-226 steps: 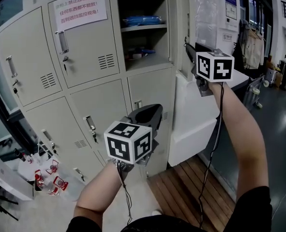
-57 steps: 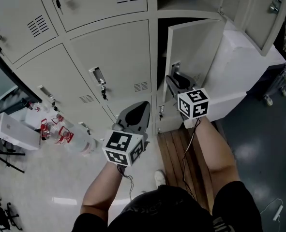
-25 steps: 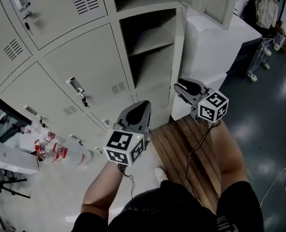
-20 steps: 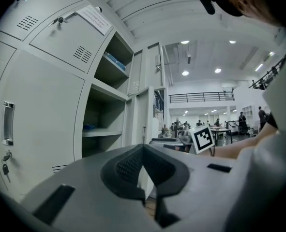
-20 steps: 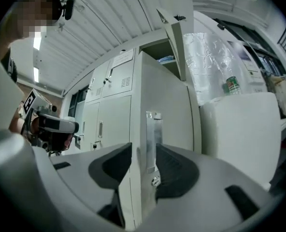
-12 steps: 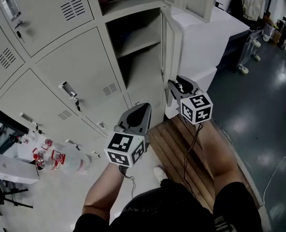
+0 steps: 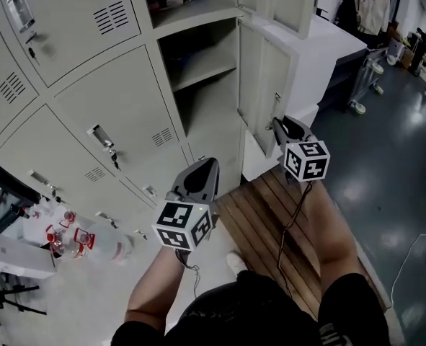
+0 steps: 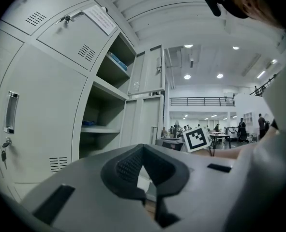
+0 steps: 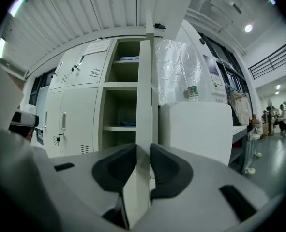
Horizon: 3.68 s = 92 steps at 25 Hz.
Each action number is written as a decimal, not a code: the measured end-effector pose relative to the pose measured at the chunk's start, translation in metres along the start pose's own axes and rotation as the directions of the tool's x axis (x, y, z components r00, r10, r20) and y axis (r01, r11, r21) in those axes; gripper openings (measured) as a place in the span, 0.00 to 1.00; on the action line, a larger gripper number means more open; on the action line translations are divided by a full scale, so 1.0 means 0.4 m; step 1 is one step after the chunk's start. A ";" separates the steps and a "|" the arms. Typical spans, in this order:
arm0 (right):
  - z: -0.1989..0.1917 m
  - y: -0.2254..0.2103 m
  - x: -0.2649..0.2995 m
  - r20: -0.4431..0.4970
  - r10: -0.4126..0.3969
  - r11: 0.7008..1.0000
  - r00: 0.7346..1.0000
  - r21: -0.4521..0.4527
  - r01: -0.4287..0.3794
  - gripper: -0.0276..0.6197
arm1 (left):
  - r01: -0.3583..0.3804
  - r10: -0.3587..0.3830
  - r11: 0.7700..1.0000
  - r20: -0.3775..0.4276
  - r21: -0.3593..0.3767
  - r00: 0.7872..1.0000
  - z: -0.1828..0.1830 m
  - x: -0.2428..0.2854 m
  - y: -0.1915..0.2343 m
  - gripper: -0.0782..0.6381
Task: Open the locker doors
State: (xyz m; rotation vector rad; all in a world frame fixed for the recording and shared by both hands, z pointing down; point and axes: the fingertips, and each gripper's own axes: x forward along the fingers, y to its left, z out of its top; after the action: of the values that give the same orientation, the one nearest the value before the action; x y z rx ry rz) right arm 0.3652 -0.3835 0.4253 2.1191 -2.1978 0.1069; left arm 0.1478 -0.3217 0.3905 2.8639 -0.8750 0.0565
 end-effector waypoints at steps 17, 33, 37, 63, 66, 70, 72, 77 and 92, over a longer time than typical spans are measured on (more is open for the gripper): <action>-0.004 -0.048 -0.009 -0.026 -0.081 0.997 0.996 -0.011 0.081 0.17 | -0.009 0.008 1.000 0.023 0.014 1.000 0.030 -0.019 0.016 0.11; 0.052 0.100 -0.170 0.049 -0.077 0.997 0.996 0.004 0.077 0.05 | -0.083 0.083 0.996 0.031 0.011 0.996 0.029 -0.165 0.017 0.11; 0.059 0.207 -0.208 0.038 -0.001 1.000 0.999 0.002 0.001 0.04 | -0.124 0.124 0.992 0.040 -0.007 0.991 0.022 -0.238 0.019 0.11; 0.154 0.866 -0.311 0.078 0.517 0.856 0.853 -0.071 -0.512 0.04 | -0.523 0.526 0.850 0.122 -0.059 0.842 0.042 -0.743 0.108 0.11; 0.163 0.938 -0.305 0.074 0.587 0.810 0.806 -0.079 -0.582 0.04 | -0.588 0.592 0.806 0.127 -0.074 0.796 0.045 -0.789 0.130 0.11; 0.177 1.015 -0.305 0.070 0.669 0.743 0.740 -0.086 -0.663 0.04 | -0.675 0.680 0.733 0.135 -0.081 0.721 0.053 -0.848 0.148 0.11; 0.181 1.047 -0.309 0.070 0.703 0.711 0.707 -0.087 -0.698 0.04 | -0.709 0.714 0.700 0.136 -0.089 0.687 0.056 -0.875 0.150 0.11; 0.181 1.107 -0.333 0.076 0.774 0.634 0.629 -0.084 -0.769 0.04 | -0.780 0.783 0.620 0.126 -0.084 0.609 0.052 -0.930 0.135 0.11; 0.174 1.197 -0.389 0.089 0.856 0.516 0.509 -0.081 -0.853 0.04 | -0.860 0.861 0.505 0.118 -0.077 0.495 0.036 -1.009 0.107 0.11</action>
State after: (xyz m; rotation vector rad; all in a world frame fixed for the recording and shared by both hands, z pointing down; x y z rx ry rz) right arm -0.1087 -0.2190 0.3438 0.7908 -3.0659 0.0041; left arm -0.2110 -0.1357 0.3502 2.0884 -2.2456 -0.0487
